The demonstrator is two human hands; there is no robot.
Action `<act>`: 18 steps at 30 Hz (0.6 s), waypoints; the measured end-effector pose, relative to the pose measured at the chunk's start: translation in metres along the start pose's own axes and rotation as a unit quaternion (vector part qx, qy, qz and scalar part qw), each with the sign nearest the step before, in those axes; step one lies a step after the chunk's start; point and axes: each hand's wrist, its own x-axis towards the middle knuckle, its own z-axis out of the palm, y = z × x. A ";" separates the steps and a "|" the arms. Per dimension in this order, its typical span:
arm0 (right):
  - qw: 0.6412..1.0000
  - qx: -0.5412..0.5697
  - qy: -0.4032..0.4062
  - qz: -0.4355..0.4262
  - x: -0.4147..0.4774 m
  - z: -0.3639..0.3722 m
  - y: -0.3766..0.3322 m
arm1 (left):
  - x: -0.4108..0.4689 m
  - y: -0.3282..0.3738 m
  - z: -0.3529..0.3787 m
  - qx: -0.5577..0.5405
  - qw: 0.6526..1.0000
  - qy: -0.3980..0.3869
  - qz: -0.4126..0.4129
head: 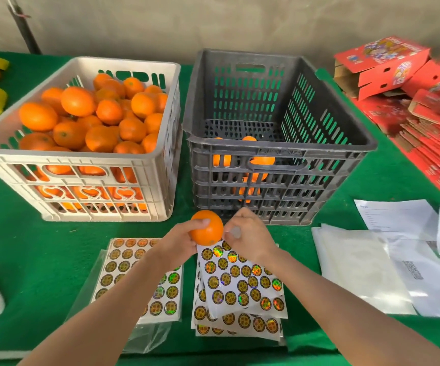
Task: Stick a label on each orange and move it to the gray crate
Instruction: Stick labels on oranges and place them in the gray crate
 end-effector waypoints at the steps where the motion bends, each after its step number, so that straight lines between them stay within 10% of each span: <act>1: 1.000 0.005 0.004 0.009 -0.002 0.004 -0.002 | 0.000 0.001 0.000 -0.013 1.000 -0.006 0.001; 10: 0.973 0.181 0.084 0.121 -0.009 0.011 -0.011 | 0.002 0.006 -0.003 -0.030 0.999 -0.043 -0.003; 18: 0.866 0.446 0.107 0.198 -0.018 -0.010 -0.020 | -0.015 0.010 -0.005 0.223 0.960 0.033 0.165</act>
